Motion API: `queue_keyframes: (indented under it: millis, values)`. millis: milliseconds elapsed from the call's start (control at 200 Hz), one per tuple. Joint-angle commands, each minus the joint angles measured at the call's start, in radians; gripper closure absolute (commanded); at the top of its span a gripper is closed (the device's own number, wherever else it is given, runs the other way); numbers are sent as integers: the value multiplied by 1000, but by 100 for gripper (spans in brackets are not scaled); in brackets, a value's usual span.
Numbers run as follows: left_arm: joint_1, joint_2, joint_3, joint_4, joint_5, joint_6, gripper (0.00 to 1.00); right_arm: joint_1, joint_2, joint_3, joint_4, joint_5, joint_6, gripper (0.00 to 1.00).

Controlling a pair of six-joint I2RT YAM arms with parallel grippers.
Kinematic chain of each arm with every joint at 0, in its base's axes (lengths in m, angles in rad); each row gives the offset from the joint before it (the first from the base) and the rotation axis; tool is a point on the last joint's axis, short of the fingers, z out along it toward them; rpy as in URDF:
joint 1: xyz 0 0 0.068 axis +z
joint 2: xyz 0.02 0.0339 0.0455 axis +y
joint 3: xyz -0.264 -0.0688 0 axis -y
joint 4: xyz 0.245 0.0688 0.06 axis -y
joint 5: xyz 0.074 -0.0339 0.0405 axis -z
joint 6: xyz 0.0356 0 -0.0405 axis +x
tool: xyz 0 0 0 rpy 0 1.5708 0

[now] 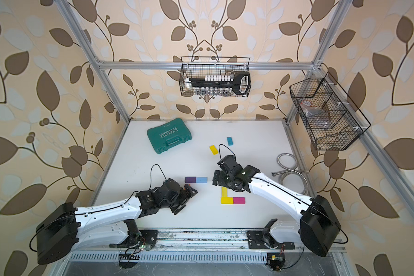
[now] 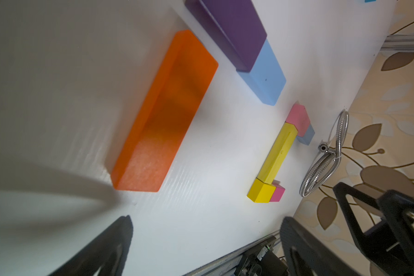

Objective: Assemble the letter c with building blocks
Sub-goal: Assemble the building block at the center of the board.

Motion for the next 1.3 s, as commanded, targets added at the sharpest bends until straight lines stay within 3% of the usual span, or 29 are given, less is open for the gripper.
queue_keyframes:
  millis: [0, 1295]
  values:
    - [-11, 14, 7, 22, -37, -1, 1, -2, -4, 21, -6, 23, 5, 6]
    - [9, 107, 70, 68, -33, 37, 1, -2, -7, 4, -5, 19, 4, 6]
